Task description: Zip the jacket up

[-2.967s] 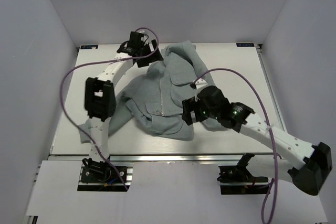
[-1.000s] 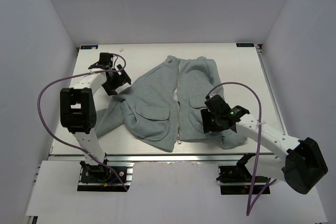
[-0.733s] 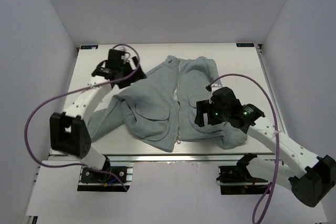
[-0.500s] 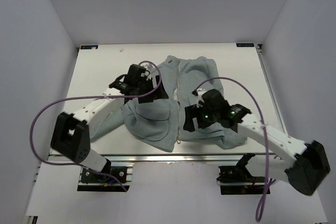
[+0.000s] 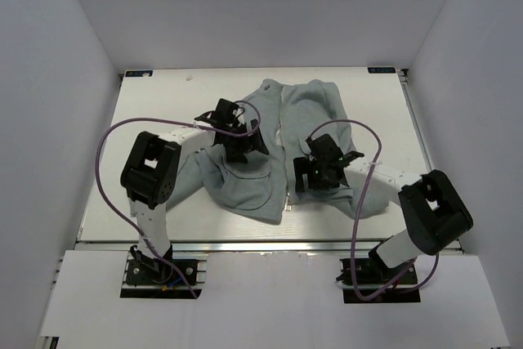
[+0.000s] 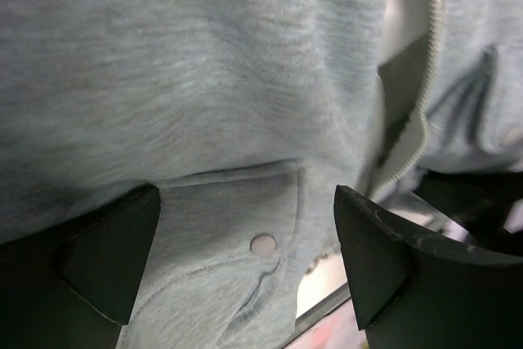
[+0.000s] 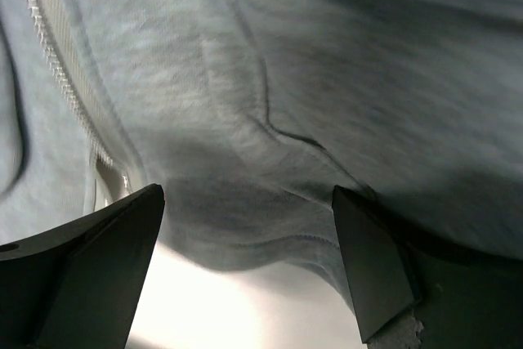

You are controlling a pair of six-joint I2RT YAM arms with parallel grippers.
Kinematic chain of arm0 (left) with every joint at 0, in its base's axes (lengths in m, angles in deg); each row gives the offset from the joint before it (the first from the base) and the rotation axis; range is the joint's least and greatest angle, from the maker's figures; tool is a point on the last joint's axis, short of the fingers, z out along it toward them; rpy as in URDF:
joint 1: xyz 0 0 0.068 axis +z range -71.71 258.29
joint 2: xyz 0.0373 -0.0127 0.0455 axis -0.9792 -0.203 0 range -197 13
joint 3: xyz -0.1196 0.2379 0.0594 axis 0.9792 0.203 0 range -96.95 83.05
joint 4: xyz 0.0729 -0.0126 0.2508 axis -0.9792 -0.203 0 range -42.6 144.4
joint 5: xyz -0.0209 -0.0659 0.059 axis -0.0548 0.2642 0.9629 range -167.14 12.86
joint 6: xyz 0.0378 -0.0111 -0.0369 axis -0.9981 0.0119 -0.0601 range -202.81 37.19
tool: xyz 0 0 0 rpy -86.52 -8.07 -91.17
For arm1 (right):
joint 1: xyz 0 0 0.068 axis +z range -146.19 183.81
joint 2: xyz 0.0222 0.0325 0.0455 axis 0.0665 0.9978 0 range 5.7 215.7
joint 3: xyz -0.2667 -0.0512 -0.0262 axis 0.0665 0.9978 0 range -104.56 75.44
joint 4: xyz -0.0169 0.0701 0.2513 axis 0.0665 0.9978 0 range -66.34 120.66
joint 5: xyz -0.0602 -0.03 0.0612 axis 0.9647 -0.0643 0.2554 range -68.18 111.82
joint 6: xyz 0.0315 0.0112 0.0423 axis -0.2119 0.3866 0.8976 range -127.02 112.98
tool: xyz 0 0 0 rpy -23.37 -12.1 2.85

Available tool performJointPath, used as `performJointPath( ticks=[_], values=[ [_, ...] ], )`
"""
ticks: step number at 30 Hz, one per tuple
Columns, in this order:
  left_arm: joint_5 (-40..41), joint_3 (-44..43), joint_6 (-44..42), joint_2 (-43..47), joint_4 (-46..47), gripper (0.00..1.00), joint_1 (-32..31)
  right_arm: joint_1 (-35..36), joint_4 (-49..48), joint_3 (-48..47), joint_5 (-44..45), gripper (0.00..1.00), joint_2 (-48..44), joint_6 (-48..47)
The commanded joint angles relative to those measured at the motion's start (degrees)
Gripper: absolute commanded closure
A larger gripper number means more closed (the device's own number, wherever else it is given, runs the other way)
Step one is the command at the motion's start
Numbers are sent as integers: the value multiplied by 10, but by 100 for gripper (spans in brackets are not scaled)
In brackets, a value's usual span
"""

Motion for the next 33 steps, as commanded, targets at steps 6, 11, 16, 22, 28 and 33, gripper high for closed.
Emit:
performJointPath(
  ticks=[6, 11, 16, 22, 28, 33],
  values=[
    [6, -162, -8, -146, 54, 2, 66, -120, -164, -86, 71, 11, 111, -127],
    [-102, -170, -45, -116, 73, 2, 64, -93, -133, -136, 57, 11, 73, -202],
    [-113, -54, -69, 30, 90, 2, 63, -60, -111, -90, 45, 11, -31, -208],
    [-62, 30, -81, 144, 46, 2, 63, -32, -65, -102, 11, 13, -5, -215],
    [-38, 96, -78, 203, 24, 2, 63, -20, -16, -151, 68, 18, 80, -181],
    [-4, 137, -77, 230, 11, 2, 63, -17, -10, -161, 83, 29, 130, -158]
  ],
)
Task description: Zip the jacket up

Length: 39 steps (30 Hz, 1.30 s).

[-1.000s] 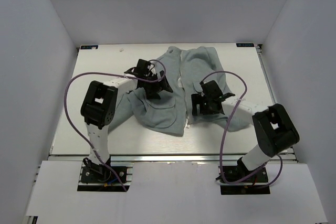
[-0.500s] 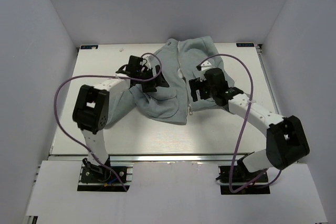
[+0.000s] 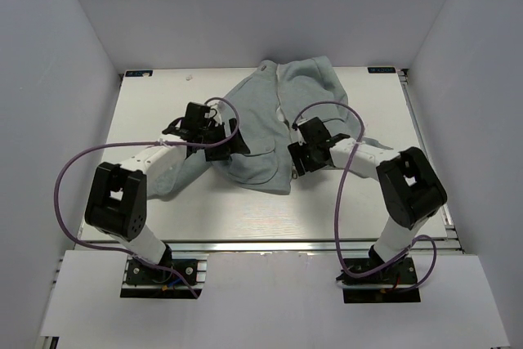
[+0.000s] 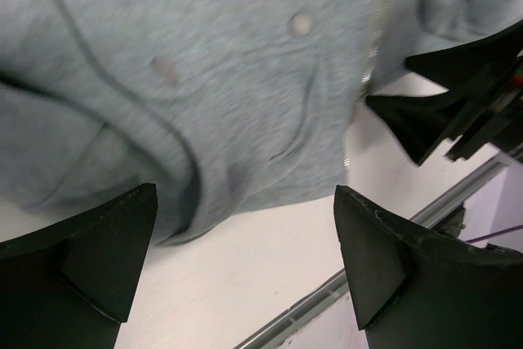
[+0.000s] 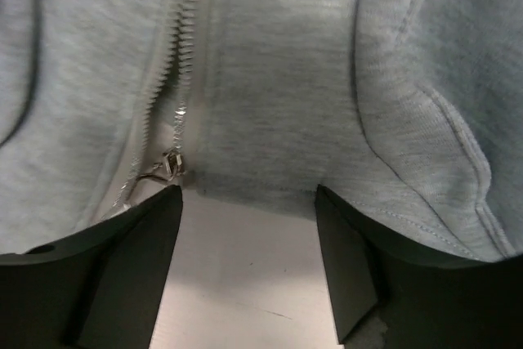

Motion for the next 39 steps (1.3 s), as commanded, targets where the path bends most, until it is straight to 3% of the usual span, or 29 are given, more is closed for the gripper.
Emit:
performJointPath(
  ticks=[1, 5, 9, 22, 37, 39],
  values=[
    [29, 15, -6, 31, -18, 2, 2, 4, 12, -33, 28, 31, 20, 31],
    [28, 28, -2, 32, -15, 2, 2, 8, 19, -37, 55, 36, 38, 47],
    [36, 31, -1, 32, -18, 2, 2, 13, 24, -39, 75, 33, 47, 78],
    [29, 52, 7, 33, 0, 2, 2, 29, 45, -50, 153, 33, -8, 190],
    [28, 59, 10, 25, 1, 2, 2, 46, 30, -54, 111, 31, 64, 211],
    [30, 59, 10, 25, -1, 2, 2, 46, 45, -57, 124, 34, 75, 225]
  ],
)
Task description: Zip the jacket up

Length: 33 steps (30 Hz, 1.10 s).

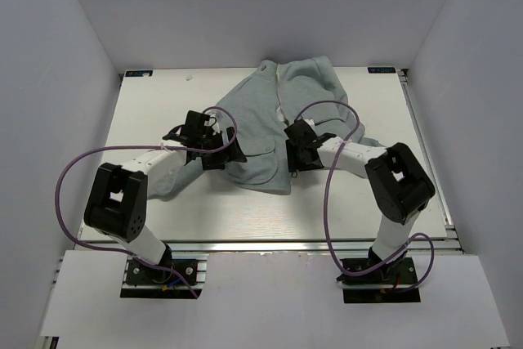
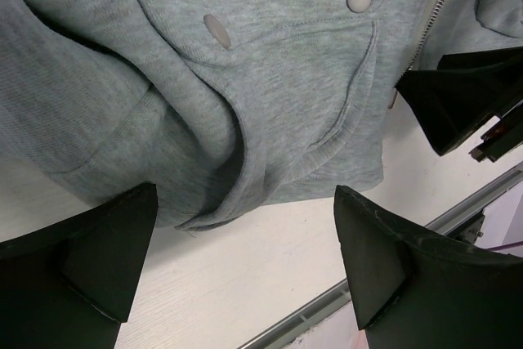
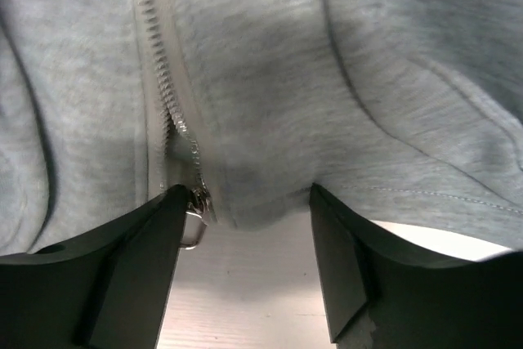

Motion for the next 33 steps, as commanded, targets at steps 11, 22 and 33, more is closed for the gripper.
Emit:
performJointPath(
  ticks=[11, 22, 33],
  values=[
    [19, 2, 1, 23, -13, 2, 2, 1, 24, 56, -12, 91, -18, 25],
    [17, 7, 5, 17, -3, 2, 2, 0, 70, 132, -94, 100, -223, -69],
    [4, 7, 15, 2, 2, 2, 2, 4, 70, 183, -235, 100, -254, -109]
  ],
)
